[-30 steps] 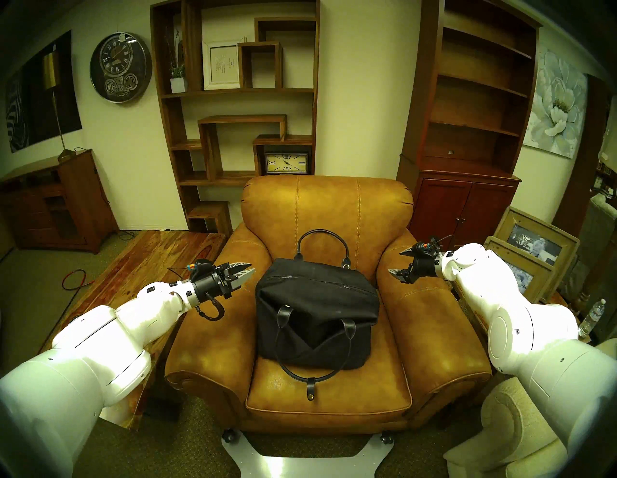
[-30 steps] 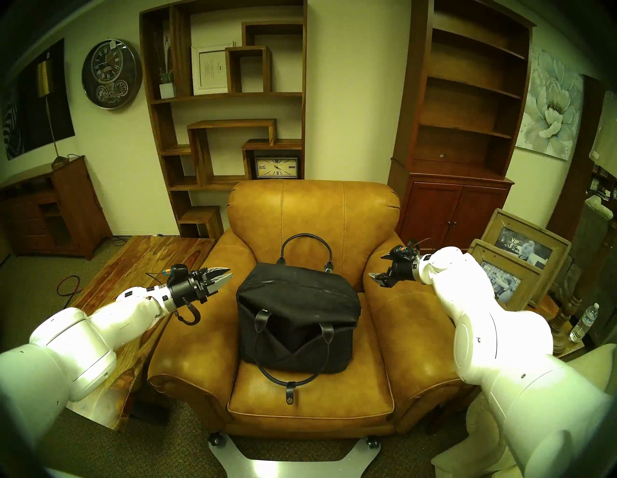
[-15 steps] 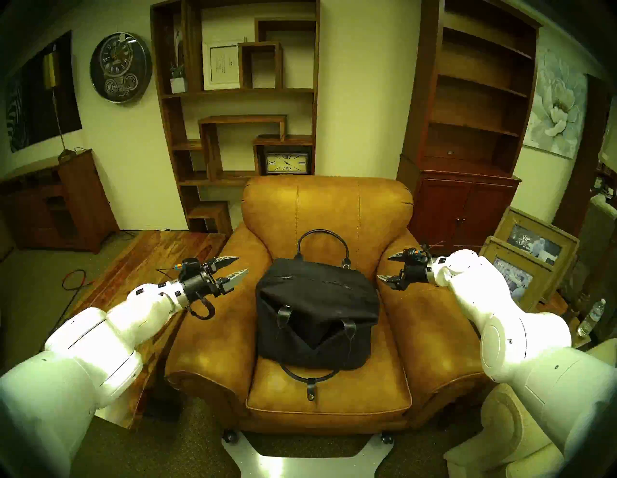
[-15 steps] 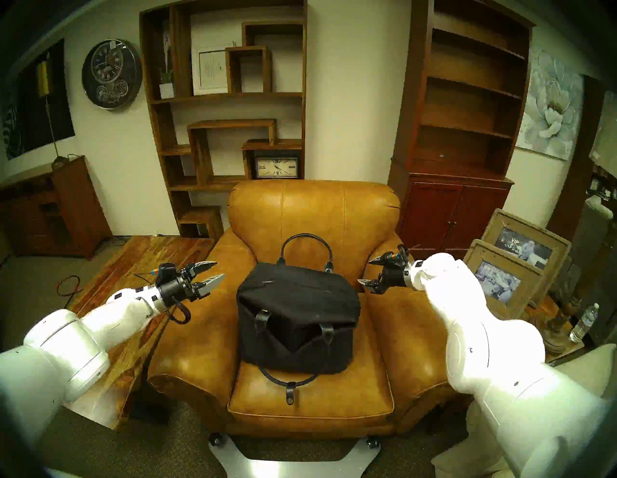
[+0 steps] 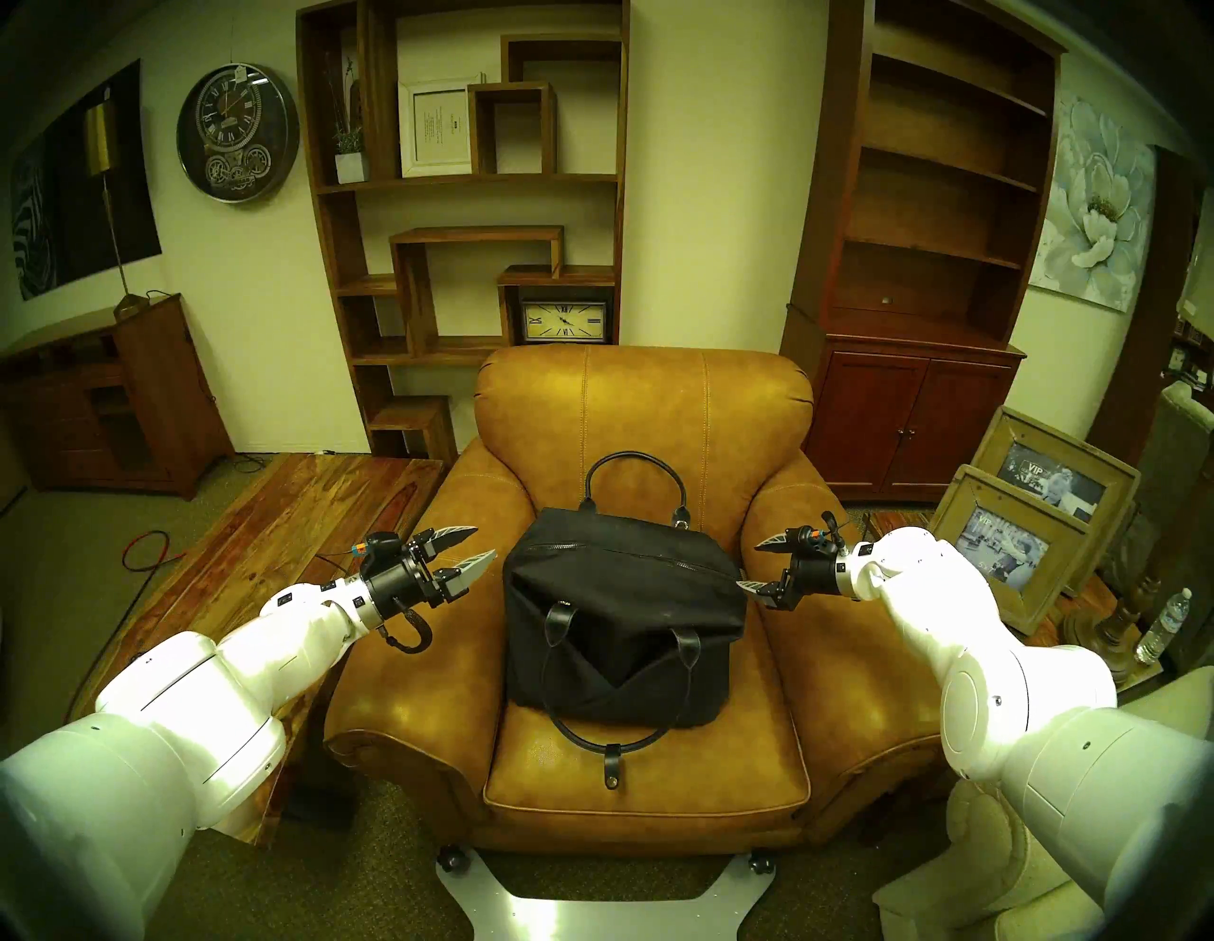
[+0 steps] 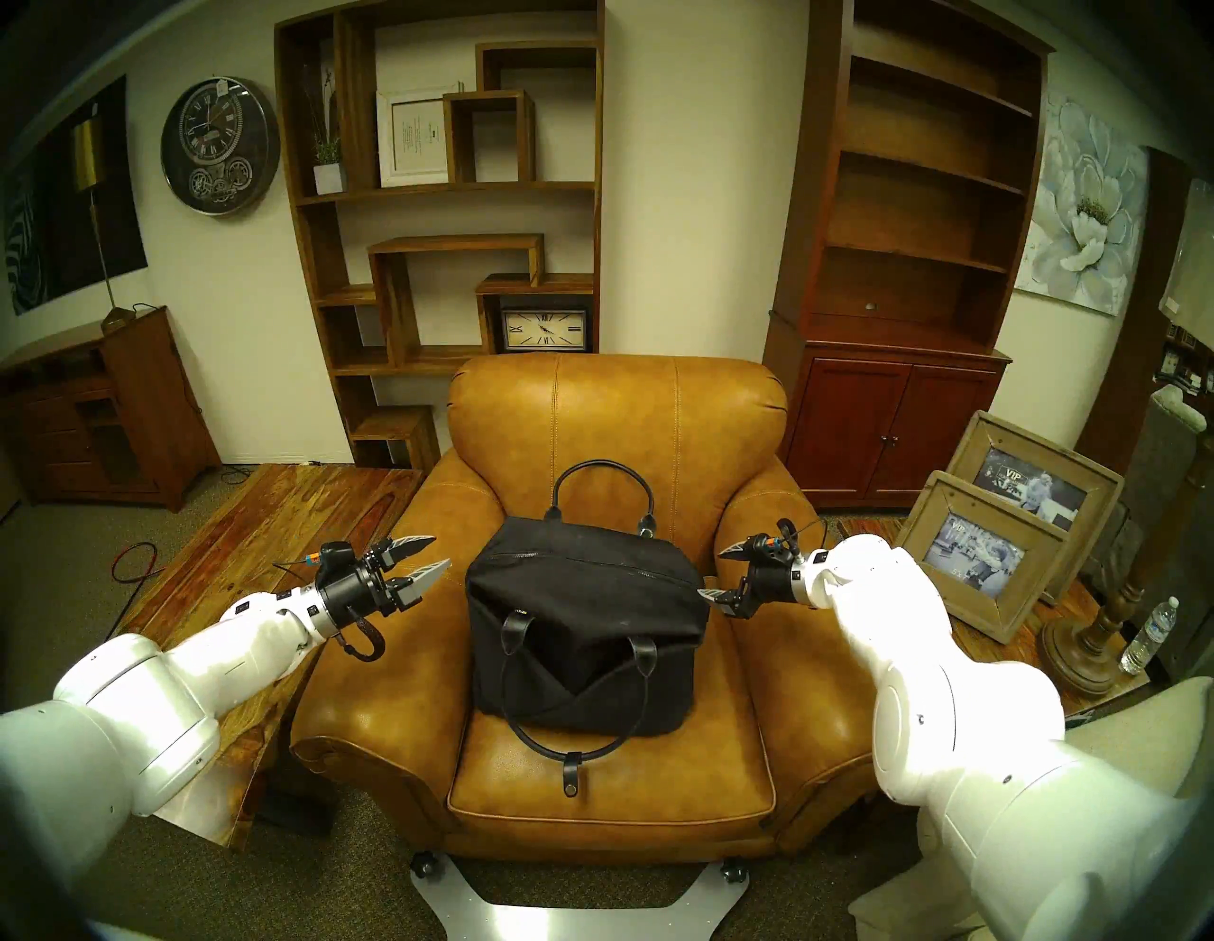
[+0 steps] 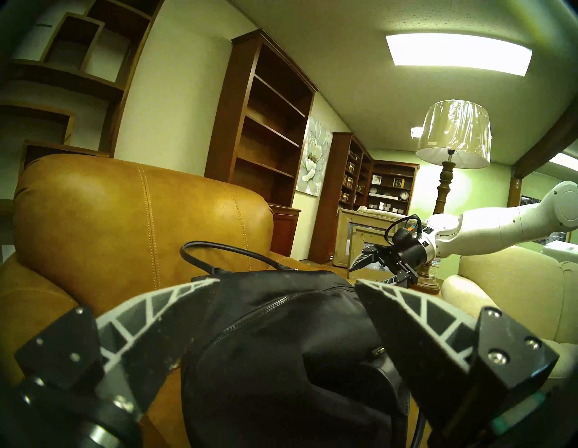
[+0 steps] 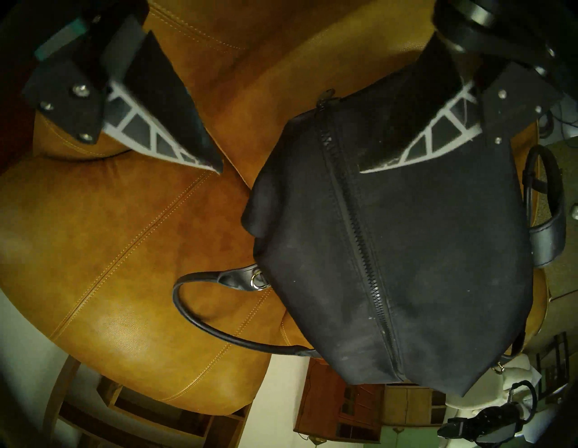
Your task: Close a bag with a zipper
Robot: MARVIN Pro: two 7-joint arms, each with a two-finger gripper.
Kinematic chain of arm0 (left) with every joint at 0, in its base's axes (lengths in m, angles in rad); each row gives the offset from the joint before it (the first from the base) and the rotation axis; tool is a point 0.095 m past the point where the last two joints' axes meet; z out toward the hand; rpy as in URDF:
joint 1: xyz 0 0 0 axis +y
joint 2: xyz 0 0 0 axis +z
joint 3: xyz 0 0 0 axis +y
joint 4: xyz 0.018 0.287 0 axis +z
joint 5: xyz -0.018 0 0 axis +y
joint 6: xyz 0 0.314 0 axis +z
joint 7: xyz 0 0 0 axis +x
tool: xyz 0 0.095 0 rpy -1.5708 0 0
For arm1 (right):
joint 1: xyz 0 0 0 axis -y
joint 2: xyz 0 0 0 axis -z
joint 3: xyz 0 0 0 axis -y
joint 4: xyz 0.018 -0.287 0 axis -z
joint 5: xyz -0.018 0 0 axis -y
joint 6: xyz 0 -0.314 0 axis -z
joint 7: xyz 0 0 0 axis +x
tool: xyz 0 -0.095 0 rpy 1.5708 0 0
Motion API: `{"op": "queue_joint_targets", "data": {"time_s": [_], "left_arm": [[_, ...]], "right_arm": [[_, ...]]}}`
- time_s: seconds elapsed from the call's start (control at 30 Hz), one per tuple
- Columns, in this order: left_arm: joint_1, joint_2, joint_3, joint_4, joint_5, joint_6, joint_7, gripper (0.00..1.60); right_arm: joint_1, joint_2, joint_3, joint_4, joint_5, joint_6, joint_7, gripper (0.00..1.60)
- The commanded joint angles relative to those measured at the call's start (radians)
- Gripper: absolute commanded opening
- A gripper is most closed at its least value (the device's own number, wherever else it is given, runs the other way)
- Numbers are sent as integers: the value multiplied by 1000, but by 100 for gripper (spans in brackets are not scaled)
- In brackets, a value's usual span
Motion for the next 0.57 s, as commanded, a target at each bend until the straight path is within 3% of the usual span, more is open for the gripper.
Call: {"op": "queue_joint_targets", "data": {"time_s": [0.0,0.53], "left_arm": [[5,11,-16,-31,-17,-6,-43,160],[32,32,-42,-82,-34,-17,-34,160]], "right_arm": [[-2,-5,9,-29,13,-24,11,160],[-34,-8,36,-66,17,-70,37,160]]}}
